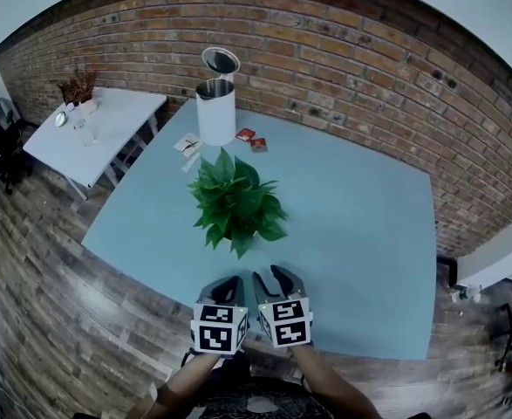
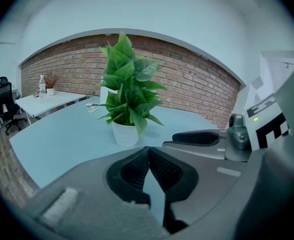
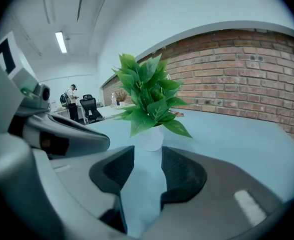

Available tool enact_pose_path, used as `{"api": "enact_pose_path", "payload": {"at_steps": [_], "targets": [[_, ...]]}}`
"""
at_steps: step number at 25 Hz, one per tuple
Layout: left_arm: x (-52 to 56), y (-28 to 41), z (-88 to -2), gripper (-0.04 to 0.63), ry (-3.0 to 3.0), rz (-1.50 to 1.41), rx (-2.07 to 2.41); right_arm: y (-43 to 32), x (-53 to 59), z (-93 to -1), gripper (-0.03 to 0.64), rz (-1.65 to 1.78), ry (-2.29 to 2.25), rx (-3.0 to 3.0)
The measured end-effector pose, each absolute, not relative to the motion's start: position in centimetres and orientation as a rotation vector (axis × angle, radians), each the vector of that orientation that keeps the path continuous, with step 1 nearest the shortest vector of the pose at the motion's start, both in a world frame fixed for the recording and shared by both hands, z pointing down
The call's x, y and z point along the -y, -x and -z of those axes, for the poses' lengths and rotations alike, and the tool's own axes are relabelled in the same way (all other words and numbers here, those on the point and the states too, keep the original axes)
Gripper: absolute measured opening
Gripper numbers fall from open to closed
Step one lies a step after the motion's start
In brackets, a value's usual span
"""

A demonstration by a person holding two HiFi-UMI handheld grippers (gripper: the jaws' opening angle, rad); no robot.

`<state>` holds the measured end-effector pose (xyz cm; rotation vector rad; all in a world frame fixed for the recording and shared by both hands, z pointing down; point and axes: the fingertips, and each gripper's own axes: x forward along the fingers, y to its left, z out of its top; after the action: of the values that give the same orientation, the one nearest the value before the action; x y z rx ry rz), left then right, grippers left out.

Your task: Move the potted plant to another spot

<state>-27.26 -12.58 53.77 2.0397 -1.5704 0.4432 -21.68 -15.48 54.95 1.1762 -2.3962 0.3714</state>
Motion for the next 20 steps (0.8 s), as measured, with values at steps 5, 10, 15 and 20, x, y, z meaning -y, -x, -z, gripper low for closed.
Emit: {"api": "enact_pose_path", "payload": {"at_steps": [5, 10, 15, 20], "targets": [[11.9, 24.4, -53.0, -0.001, -2.099, -0.460, 1.552, 19.3, 13.6, -52.2, 0.089, -0.365, -1.216, 2.436], [10.8, 21.0, -52.1, 0.000, -2.206, -0.518, 1.499, 16.6, 12.1, -49.7, 0.006, -0.386, -1.279, 2.475], [9.4, 18.8, -50.9, 0.000, -2.244, -0.512, 1.510, 13.7, 10.5, -48.8, 0.006, -0.454, -1.333, 2.490], [8.2, 16.9, -49.5, 0.000, -2.254, -0.461, 1.523, 12.0, 9.1, -48.8, 0.006, -0.527, -1.327, 2.489]]}}
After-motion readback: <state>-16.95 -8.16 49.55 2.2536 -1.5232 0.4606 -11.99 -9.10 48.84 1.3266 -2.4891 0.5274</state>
